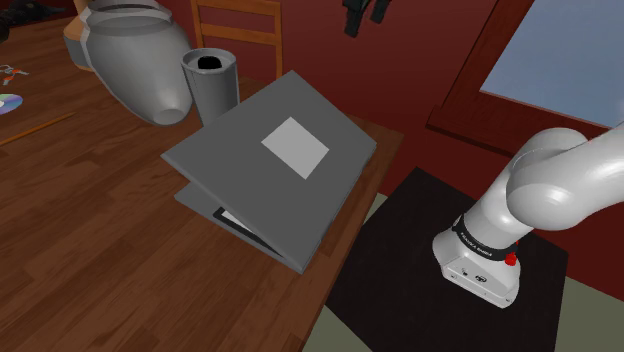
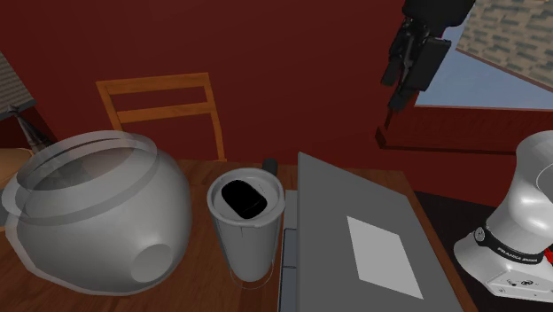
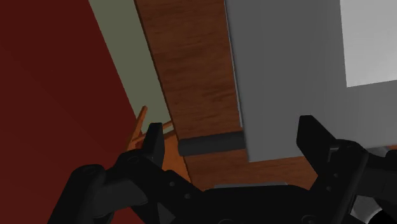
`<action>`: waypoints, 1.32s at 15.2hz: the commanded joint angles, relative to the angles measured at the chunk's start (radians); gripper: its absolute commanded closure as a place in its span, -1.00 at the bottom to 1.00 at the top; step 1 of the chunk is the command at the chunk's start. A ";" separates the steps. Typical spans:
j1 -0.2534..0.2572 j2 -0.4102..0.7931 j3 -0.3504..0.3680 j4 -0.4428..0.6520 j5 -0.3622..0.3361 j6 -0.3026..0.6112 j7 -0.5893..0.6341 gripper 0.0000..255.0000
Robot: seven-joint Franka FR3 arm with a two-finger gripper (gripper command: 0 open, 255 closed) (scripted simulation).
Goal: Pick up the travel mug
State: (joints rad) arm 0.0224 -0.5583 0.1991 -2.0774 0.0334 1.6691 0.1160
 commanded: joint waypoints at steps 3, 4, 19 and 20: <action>0.004 0.129 0.078 0.103 0.023 -0.008 0.122 -1.00; 0.005 0.164 0.096 0.135 0.026 -0.013 0.152 -1.00; 0.137 0.829 0.296 0.846 -0.107 -0.195 0.610 -1.00; 0.135 0.821 0.293 0.822 -0.103 -0.178 0.607 -1.00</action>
State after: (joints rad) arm 0.1421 0.2312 0.4878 -1.2866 -0.0585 1.4956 0.7019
